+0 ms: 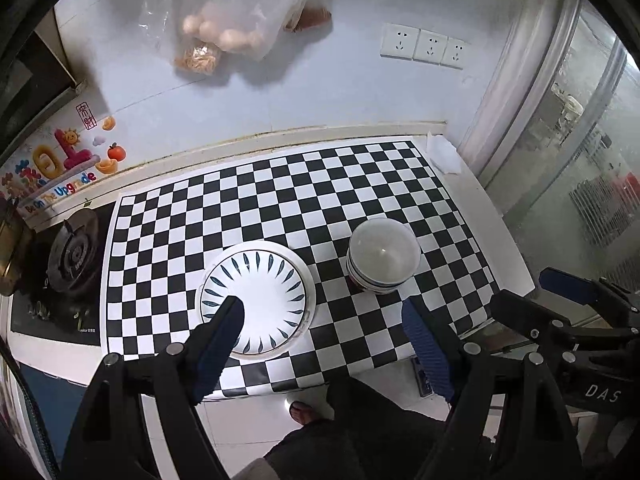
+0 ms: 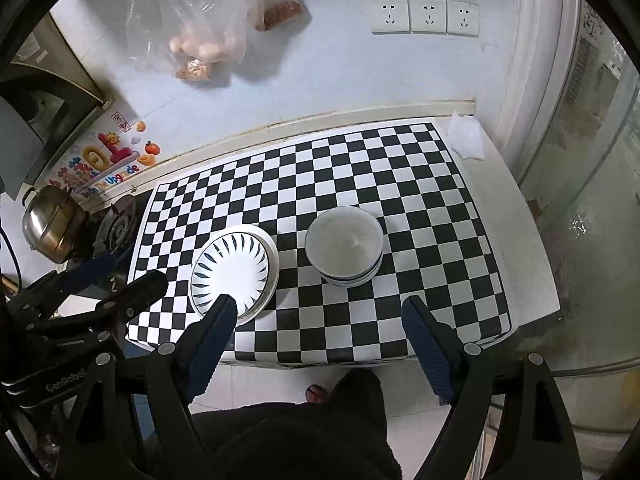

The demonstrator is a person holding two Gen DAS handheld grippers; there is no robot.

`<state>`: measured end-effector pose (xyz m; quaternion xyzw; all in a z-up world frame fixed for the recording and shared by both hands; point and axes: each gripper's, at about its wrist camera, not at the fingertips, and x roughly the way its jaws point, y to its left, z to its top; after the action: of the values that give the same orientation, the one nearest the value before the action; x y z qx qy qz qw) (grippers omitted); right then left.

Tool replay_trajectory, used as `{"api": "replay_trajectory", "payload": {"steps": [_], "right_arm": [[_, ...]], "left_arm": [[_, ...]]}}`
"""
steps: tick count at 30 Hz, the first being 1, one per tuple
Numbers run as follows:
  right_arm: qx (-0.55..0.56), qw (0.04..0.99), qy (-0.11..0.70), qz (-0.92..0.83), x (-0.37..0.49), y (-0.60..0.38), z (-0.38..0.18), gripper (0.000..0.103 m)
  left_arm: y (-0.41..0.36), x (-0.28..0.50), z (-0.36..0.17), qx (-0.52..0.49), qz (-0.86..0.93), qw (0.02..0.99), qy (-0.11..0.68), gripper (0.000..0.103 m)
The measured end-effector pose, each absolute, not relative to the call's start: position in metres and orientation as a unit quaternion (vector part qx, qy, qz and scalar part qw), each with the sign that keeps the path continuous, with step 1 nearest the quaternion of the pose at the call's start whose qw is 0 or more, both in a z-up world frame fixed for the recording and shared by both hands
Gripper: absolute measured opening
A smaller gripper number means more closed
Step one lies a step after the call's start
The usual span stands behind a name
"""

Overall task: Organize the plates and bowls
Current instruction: 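Grip the rim of the bowl stack with both grippers and lift it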

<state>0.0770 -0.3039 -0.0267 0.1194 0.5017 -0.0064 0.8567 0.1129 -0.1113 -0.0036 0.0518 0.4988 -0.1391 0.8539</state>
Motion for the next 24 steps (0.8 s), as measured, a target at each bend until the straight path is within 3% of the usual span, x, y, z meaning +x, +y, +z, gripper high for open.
{"api": "replay_trajectory", "payload": {"steps": [14,24], "right_arm": [[0.132,0.852,0.507,-0.001,0.112,-0.331,-0.052,0.091],[0.210,0.805,0.555,0.001,0.199,-0.390,-0.151,0.092]], "left_arm": [[-0.124,0.176,-0.052,0.019,-0.144,0.827,0.543,0.080],[-0.158,0.278,-0.142,-0.016,-0.154,0.767,0.622,0.080]]}}
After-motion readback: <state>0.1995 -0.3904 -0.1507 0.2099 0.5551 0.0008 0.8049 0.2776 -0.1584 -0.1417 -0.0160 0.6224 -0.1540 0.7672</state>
